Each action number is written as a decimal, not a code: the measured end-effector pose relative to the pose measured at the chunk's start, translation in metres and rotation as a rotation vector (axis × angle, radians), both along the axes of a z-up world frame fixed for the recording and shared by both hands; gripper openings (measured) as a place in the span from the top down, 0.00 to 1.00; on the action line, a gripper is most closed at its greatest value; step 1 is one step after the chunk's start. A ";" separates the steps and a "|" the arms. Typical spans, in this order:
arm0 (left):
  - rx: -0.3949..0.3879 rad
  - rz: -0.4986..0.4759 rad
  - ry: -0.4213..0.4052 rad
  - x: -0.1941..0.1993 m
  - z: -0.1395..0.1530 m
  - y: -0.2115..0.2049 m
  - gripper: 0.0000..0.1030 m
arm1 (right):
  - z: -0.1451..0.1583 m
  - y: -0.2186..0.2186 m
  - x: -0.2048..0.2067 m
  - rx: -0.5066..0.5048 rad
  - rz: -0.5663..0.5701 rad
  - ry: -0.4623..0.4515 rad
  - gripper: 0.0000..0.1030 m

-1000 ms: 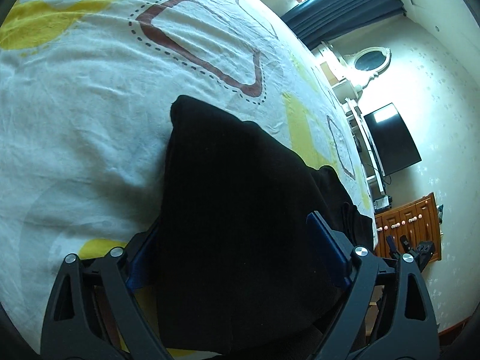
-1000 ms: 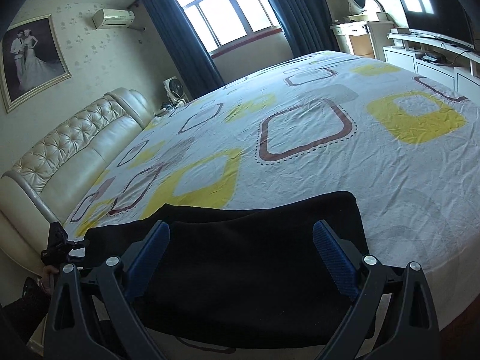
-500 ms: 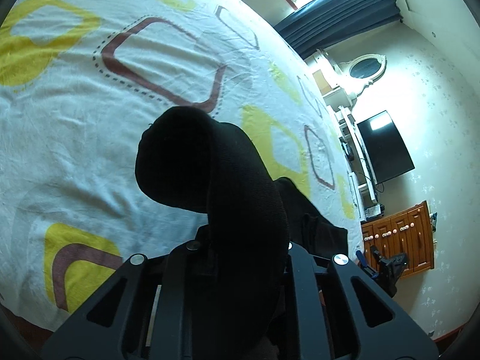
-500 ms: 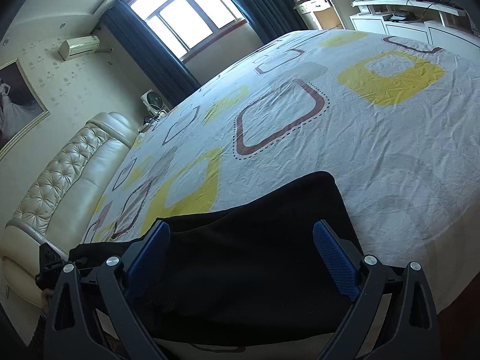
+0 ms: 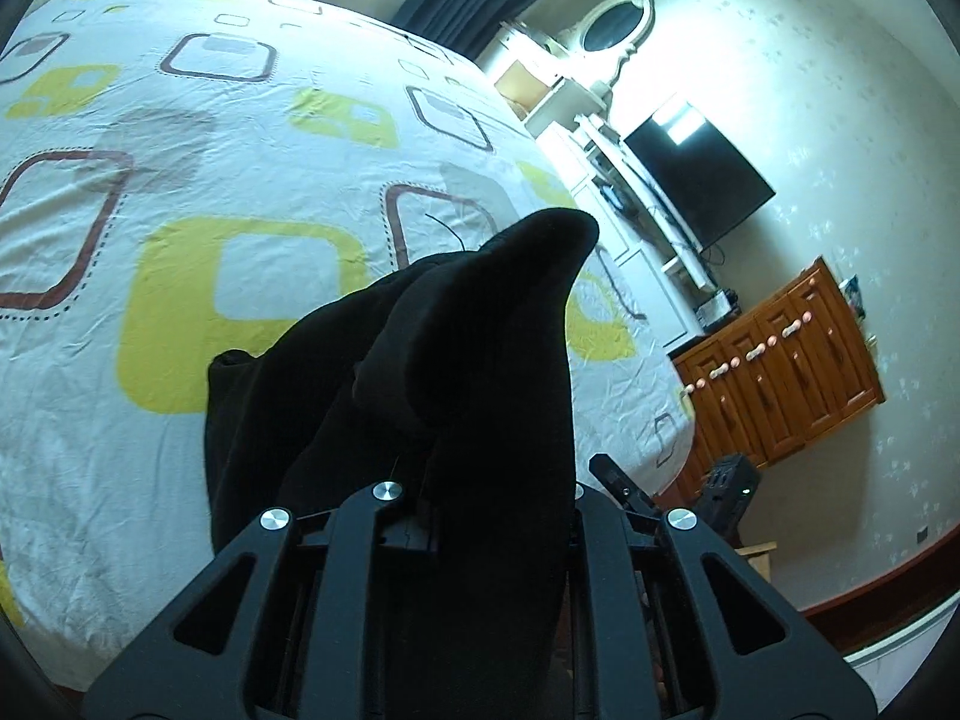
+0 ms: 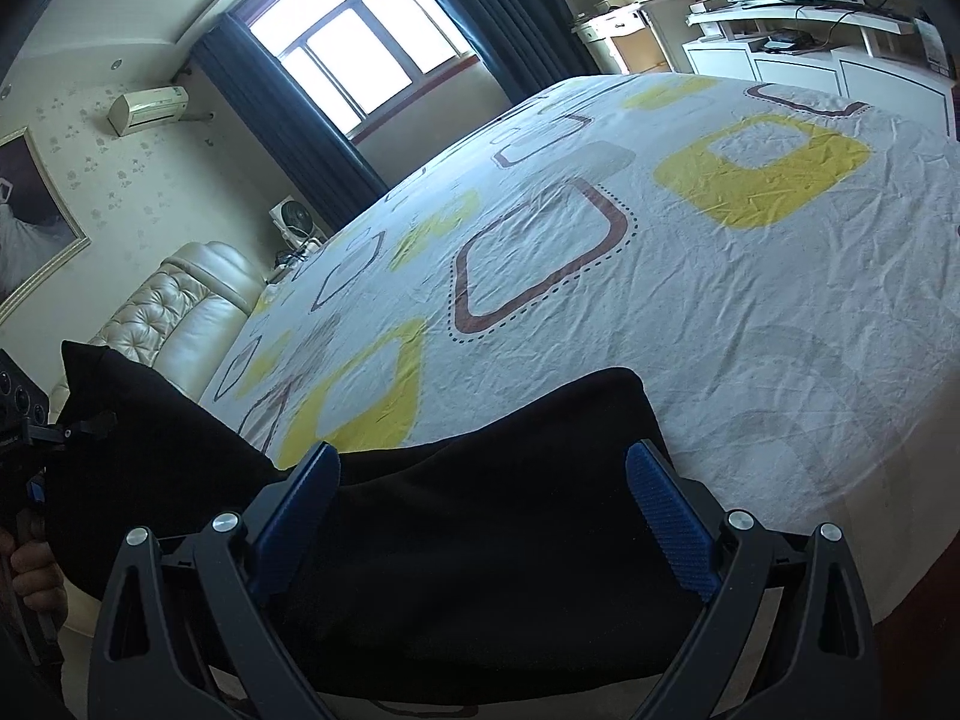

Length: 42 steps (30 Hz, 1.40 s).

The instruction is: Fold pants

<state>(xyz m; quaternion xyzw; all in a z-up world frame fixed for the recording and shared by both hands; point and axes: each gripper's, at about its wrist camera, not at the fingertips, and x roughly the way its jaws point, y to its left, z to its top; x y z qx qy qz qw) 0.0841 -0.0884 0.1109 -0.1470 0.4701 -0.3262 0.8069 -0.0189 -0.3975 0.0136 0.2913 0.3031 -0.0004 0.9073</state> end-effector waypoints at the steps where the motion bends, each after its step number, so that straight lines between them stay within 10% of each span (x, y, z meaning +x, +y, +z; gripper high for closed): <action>1: 0.032 -0.015 0.001 0.001 -0.008 -0.021 0.85 | 0.000 -0.002 0.000 0.001 -0.011 0.000 0.07; 12: 0.318 -0.074 0.005 -0.005 -0.100 -0.134 0.79 | -0.009 -0.047 -0.005 0.025 -0.158 0.016 0.07; 17: 0.332 -0.095 -0.060 -0.024 -0.088 -0.135 0.40 | -0.018 -0.050 -0.002 0.064 -0.136 0.047 0.07; 22: 0.353 -0.042 -0.166 -0.047 -0.062 -0.108 0.15 | -0.011 -0.033 0.005 0.030 -0.055 0.033 0.07; 26: 0.330 0.036 -0.161 -0.053 -0.062 -0.059 0.12 | -0.009 -0.021 0.011 -0.015 0.035 0.049 0.07; 35: 0.273 0.312 -0.018 -0.052 -0.104 0.077 0.12 | -0.042 -0.035 0.026 0.281 0.107 0.239 0.07; 42: 0.252 0.378 0.034 -0.054 -0.121 0.105 0.12 | -0.038 -0.023 0.030 0.335 0.218 0.258 0.07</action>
